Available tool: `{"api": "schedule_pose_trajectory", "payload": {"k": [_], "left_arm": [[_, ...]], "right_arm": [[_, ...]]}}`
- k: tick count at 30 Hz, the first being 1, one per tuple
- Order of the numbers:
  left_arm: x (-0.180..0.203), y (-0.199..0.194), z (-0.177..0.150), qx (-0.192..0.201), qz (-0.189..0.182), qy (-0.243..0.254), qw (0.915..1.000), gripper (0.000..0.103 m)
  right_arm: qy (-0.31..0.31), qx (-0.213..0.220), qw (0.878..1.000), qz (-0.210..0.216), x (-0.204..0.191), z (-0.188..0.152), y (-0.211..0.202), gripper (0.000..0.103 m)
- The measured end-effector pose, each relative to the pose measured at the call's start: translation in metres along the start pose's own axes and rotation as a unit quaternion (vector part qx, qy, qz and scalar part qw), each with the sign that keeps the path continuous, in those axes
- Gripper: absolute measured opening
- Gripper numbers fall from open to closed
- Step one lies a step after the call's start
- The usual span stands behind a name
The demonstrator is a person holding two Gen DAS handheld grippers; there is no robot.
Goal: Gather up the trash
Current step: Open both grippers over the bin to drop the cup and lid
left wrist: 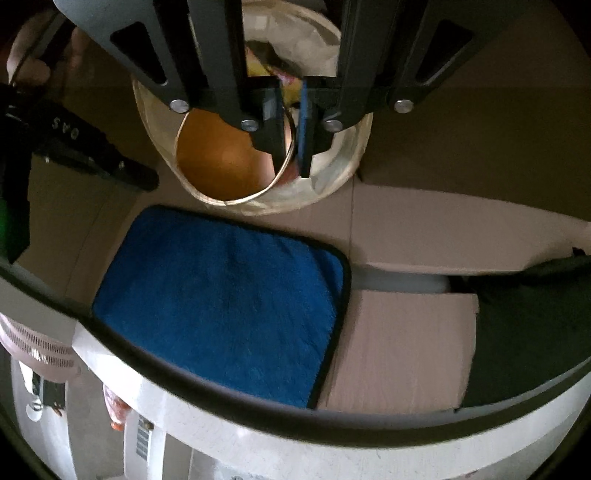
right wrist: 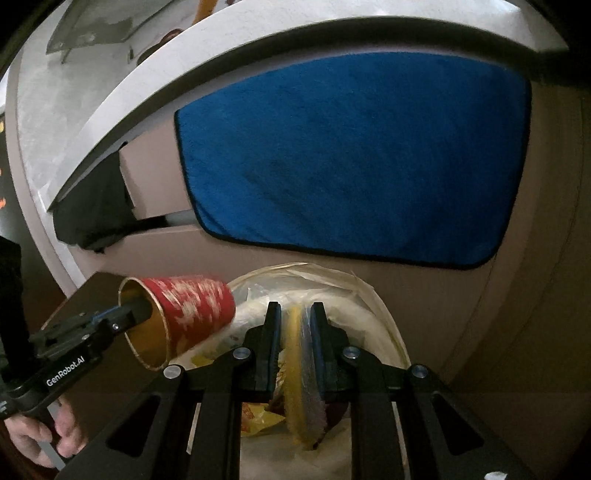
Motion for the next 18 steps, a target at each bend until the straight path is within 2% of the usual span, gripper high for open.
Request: {"api": "schedule_pose_trajectory", "payload": {"k": [3,7,10,14,16,18], "left_arm": [[-0.002,-0.004,0.000,-0.005,-0.019,-0.013,0.9997,0.032],[-0.006,-0.014,-0.004,-0.017,-0.010,-0.018,0.9996,0.034],[-0.008,-0.024,-0.013,-0.034,-0.011,-0.023,0.9991,0.034],[-0.016,-0.053,-0.023,-0.025,0.025,-0.029,0.9989,0.036],[-0.022,-0.076,-0.030,-0.022,0.049,-0.028,0.9982,0.042],[-0.025,-0.107,-0.041,-0.016,0.069,-0.023,0.9972,0.042]], "right_arm": [[0.007,0.000,1.000,-0.006,0.001,-0.002,-0.005,0.030],[0.007,0.003,1.000,-0.016,-0.002,-0.010,-0.023,0.034],[0.012,0.007,1.000,-0.018,-0.006,-0.016,-0.037,0.046],[-0.001,0.011,1.000,-0.024,-0.024,-0.029,-0.064,0.052],[-0.009,0.013,0.999,-0.028,-0.035,-0.037,-0.080,0.054],[-0.017,0.019,0.999,-0.021,-0.052,-0.045,-0.102,0.060]]}}
Point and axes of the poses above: each gripper's, at about its wrist camera, not at the fingertips, and y roughly the way its jaws point, x to its right, z to its top, the point moved 7 cm from there along y, roughly the way its jaws point, and after that the axes turned 6 degrees about z, right-handed, at the moved point
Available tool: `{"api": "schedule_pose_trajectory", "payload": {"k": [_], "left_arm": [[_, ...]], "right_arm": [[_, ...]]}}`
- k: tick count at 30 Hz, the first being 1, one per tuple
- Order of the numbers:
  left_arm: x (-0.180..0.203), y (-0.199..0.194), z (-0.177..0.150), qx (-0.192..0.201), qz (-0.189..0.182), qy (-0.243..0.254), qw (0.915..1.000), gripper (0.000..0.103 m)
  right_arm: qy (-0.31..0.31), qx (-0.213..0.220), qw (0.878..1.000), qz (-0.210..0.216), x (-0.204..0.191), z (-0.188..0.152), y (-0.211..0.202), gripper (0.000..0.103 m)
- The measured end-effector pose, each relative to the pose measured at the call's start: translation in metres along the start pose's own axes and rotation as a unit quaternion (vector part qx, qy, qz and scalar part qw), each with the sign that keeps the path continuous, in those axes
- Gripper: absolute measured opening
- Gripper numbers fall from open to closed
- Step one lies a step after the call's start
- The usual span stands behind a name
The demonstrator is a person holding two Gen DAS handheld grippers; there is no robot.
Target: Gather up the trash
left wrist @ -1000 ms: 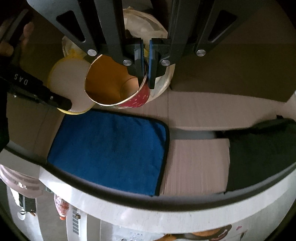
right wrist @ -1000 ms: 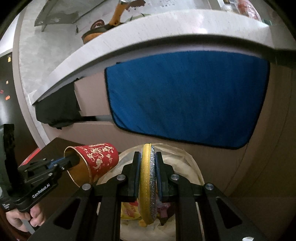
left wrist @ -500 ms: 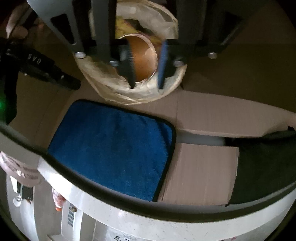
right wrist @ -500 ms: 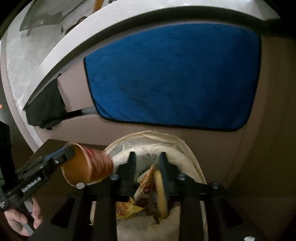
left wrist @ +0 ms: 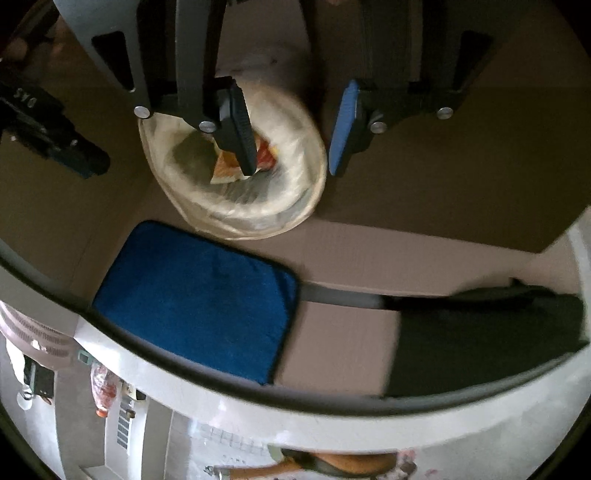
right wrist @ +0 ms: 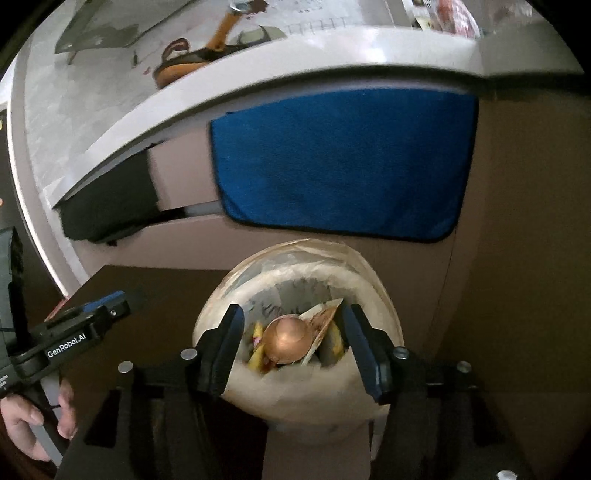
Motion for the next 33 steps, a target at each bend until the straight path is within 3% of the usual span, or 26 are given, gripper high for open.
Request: {"api": "schedule_pose_trajectory", "payload": {"k": [6,8,11,15,21,24,33], "left_arm": [[-0.009,-0.094,-0.033,0.025,0.036,0.045,0.9980,0.042],[-0.011,-0.119,-0.046,0.036,0.038,0.052,0.9973,0.042],[-0.020,-0.157,-0.061,0.057,0.038,0.041,0.9968,0.043],[-0.032,-0.190,-0.076,0.081,0.073,0.033,0.9935,0.047],[-0.036,-0.209,-0.096,0.064,0.086,0.044,0.9933,0.047],[-0.041,-0.217,-0.098,0.069,0.105,0.043,0.9912,0.047],[-0.045,-0.234,-0.095,0.087,0.102,0.034,0.9903,0.047]], "right_arm": [[-0.037,0.011,0.999,0.029,-0.058,-0.031,-0.062,0.074],[-0.050,0.012,0.998,0.044,-0.077,-0.043,-0.076,0.074],[-0.067,0.031,0.997,0.020,-0.097,-0.059,-0.102,0.074],[-0.081,0.043,0.996,-0.008,-0.115,-0.077,-0.125,0.075],[-0.084,0.050,0.995,-0.002,-0.134,-0.091,-0.143,0.075],[-0.085,0.052,0.995,-0.007,-0.137,-0.094,-0.148,0.075],[-0.064,0.056,0.996,-0.002,-0.133,-0.098,-0.158,0.075]]}}
Point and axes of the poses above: each gripper's, at about its wrist camera, not at the fingertips, and y roughly the way its jaws point, x to its right, z to its top, the point moved 7 cm from there along y, roughly the way its jaws point, and after that the axes turned 6 degrees about z, right-handed, at the moved point
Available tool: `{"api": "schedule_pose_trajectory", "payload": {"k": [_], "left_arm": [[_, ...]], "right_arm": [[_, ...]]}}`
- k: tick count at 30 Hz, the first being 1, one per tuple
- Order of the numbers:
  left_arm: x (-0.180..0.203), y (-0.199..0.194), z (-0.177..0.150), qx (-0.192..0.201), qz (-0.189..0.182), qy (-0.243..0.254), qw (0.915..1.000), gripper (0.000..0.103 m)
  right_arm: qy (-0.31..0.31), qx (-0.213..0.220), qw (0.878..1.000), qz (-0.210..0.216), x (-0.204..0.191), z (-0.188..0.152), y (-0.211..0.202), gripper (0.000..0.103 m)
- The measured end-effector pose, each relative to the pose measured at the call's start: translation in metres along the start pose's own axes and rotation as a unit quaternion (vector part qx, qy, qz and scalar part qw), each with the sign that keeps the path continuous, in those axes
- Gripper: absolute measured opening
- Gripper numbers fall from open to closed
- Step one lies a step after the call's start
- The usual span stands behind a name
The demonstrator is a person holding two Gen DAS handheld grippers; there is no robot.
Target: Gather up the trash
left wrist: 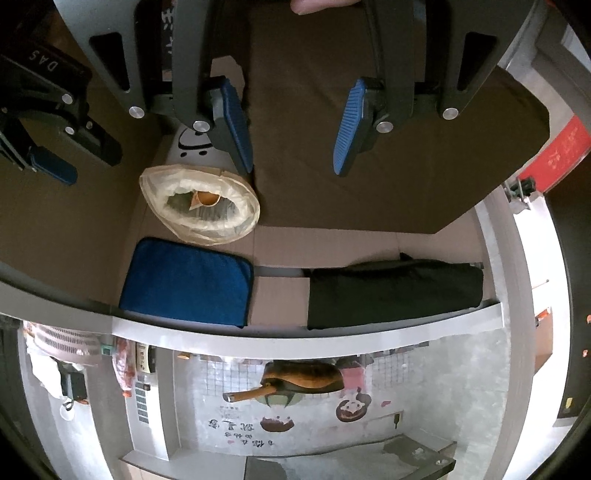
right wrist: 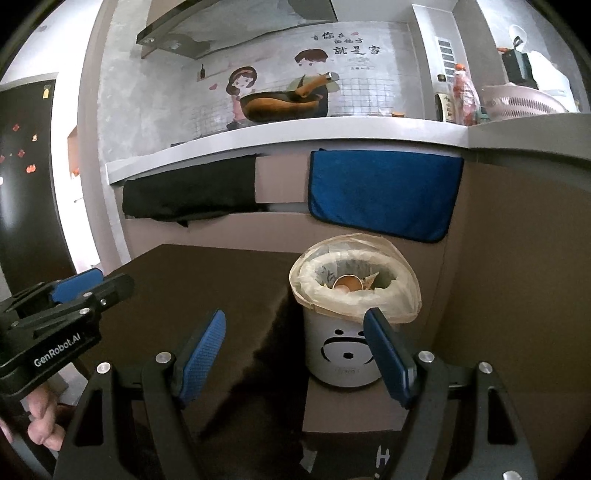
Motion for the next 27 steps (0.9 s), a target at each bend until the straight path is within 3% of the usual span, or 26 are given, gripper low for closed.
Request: {"api": "schedule_pose_trajectory", "payload": {"k": [27], "left_arm": [[0.0032,-0.0059,0.0034,0.012,0.002,0.001,0.9999,0.047]], "right_arm": [[-0.009,0.011,1.000,0.001,-0.0084,0.0028,-0.0052,0.075]]}}
Point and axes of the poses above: each gripper's, at about its wrist camera, not at the fingertips, and y roughly the way its jaws point, x to its right, z to its top, the point moved 7 cm from there along y, roughly the way its jaws point, and after that the axes turned 6 degrees about z, right-handed, at the moved point
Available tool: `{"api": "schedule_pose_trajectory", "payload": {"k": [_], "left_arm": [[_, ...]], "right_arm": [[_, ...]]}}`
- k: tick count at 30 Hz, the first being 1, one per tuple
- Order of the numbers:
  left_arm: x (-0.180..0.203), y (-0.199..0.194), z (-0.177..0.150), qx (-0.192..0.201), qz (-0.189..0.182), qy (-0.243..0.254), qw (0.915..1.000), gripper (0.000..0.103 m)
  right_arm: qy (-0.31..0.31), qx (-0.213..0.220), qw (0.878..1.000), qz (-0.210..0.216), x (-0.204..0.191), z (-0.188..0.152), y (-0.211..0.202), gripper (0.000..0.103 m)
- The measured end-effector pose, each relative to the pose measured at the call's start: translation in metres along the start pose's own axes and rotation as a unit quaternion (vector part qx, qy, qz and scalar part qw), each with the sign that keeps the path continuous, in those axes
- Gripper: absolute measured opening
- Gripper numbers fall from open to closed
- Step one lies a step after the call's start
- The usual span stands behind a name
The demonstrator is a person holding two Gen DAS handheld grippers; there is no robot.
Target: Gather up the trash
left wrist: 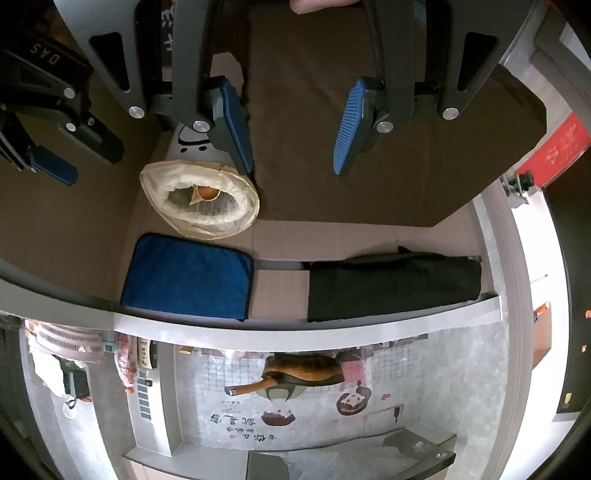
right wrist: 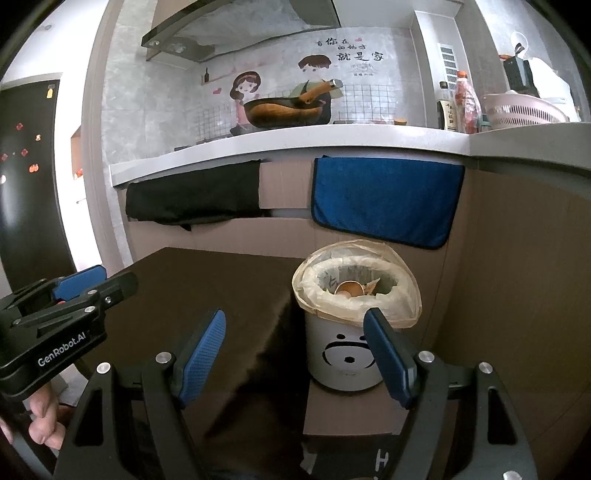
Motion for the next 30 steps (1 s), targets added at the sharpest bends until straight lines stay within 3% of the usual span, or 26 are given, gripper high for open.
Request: {"api": "schedule_pose_trajectory", "payload": {"k": [30], "left_arm": [[0.009,-0.003,0.003,0.002,-0.016,0.006,0.9999,0.047]], "right_arm": [[0.007,0.009,1.000,-0.004,0.010,0.005,-0.005,0.075]]}}
Point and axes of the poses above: each gripper's, at about its wrist camera, not at the fingertips, and y roughly the way its jaws point, x to its right, z to its top, the point moved 7 cm from there along y, roughly the way its jaws point, and after that the axes turned 6 degrees about z, right-handed, at the moved point
